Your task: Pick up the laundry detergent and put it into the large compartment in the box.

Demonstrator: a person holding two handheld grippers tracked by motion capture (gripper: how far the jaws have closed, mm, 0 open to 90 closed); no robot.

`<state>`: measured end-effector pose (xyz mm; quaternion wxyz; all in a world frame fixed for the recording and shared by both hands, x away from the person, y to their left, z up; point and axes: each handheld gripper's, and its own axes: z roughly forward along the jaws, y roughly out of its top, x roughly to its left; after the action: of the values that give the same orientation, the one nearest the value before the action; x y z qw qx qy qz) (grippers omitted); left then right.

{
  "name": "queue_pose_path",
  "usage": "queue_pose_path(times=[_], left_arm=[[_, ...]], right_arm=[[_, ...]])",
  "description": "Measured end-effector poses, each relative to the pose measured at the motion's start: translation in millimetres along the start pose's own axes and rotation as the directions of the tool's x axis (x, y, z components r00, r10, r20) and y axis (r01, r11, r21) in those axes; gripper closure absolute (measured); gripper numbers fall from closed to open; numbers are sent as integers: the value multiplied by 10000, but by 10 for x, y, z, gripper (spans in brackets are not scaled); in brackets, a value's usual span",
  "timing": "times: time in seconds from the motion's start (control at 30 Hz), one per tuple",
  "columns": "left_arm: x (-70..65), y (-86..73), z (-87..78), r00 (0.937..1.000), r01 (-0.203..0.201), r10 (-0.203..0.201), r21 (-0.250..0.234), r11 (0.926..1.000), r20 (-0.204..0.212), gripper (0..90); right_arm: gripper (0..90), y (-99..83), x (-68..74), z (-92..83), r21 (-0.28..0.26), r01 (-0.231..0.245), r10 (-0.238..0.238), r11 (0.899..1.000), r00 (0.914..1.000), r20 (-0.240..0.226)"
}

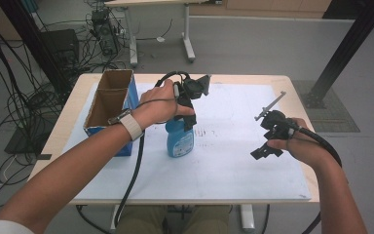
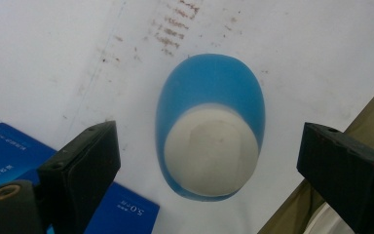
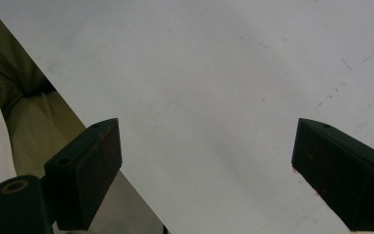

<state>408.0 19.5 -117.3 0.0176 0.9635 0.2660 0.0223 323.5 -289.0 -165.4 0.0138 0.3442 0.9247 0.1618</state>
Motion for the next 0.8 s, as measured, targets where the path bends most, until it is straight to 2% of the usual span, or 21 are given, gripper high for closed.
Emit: queue_pose_path(times=[0.4, 0.8], left_arm=[[-6, 7, 1, 9999, -138, 138, -1, 9999, -15, 90], [-18, -7, 4, 10000, -30, 30, -75, 10000, -20, 90]], right_arm=[[110, -11, 7, -5, -30, -22, 22, 10000, 10000, 15], [110, -28, 3, -15, -21, -82, 82, 10000, 10000, 51]])
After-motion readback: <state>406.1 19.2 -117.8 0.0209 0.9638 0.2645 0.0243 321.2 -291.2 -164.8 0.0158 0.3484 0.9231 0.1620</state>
